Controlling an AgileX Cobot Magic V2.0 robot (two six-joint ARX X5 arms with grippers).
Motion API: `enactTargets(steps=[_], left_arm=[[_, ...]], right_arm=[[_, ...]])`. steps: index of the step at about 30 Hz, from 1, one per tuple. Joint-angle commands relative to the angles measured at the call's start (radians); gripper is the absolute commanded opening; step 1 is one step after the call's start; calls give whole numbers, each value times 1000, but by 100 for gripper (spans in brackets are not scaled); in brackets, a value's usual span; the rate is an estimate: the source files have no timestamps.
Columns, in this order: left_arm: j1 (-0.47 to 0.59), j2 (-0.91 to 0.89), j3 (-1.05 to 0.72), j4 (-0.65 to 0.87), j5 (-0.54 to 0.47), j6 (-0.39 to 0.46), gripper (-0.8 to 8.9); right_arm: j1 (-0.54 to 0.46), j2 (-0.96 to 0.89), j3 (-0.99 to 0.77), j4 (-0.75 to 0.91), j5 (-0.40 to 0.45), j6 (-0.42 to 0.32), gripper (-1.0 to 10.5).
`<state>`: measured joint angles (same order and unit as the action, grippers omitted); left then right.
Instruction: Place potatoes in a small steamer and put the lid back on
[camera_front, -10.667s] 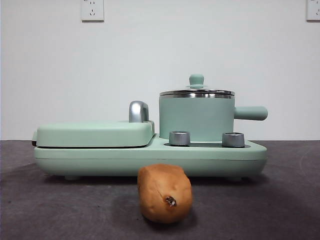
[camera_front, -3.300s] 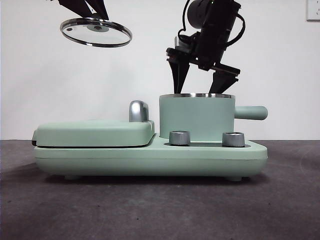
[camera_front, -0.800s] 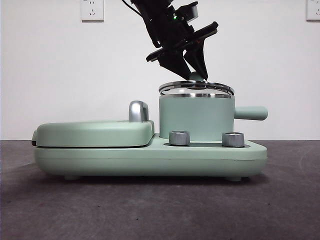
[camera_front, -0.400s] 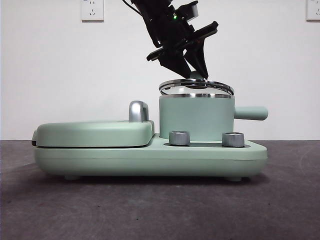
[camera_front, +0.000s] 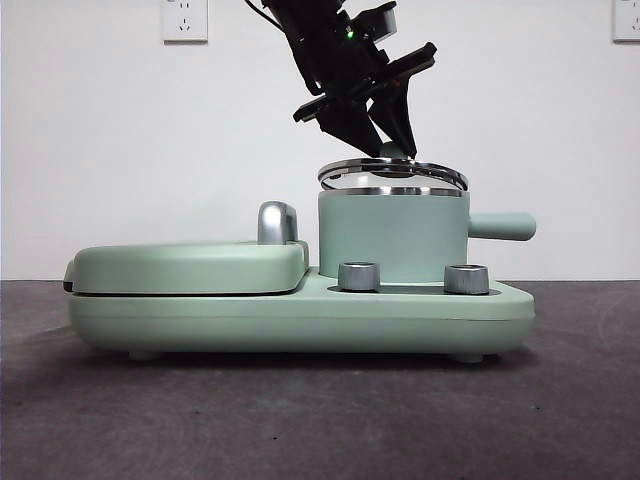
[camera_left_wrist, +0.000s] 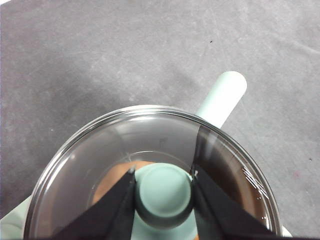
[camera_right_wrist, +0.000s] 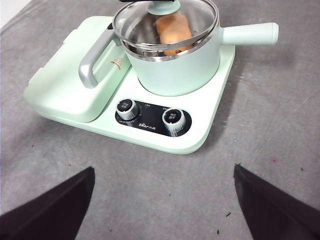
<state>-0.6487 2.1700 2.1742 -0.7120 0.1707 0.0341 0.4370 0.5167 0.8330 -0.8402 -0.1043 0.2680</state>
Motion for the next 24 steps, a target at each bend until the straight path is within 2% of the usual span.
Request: enactTargets(steps=[1, 24], left_arm=[[-11, 8, 39, 26, 5, 3, 8], [-6, -29, 39, 47, 5, 18, 8]], right_arm=[[6, 3, 6, 10, 2, 11, 440], [6, 3, 6, 36, 1, 18, 440]])
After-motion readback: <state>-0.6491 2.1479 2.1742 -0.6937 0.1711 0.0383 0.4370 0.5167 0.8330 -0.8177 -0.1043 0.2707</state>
